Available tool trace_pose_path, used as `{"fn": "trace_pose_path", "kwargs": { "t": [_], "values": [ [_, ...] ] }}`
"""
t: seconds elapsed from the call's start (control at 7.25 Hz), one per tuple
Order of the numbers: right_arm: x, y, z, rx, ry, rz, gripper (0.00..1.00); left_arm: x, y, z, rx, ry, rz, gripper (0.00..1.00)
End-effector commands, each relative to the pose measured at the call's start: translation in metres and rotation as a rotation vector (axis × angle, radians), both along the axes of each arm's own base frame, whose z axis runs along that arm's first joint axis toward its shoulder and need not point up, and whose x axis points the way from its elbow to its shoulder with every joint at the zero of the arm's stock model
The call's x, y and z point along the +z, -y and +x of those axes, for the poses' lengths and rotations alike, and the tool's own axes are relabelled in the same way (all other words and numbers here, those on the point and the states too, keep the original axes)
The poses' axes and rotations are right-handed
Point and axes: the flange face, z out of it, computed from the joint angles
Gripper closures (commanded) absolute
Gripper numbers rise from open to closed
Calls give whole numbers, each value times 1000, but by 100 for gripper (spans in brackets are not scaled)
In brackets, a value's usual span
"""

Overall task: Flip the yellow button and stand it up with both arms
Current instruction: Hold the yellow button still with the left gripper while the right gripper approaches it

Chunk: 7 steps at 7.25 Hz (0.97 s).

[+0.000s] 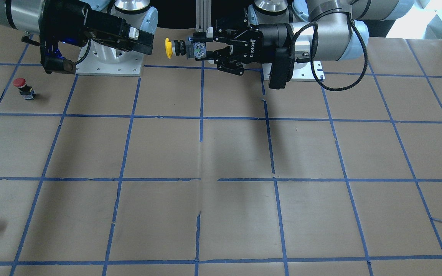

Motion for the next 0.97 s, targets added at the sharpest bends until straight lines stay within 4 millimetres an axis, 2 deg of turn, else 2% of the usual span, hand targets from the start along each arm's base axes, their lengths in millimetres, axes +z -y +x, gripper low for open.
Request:
{"fn": "trace_pose_path", "kwargs": {
  "t": [0.0,0.28,0.83],
  "values": [
    [-4,-5,4,13,-26,67,1,0,1,0,0,0,-6,99],
    [-11,-14,18,35,-25,138,1,5,-1,0,2,-6,-20,99],
    [-10,-10,18,28,-22,133,4,5,1,0,3,-9,-28,99]
  ]
}}
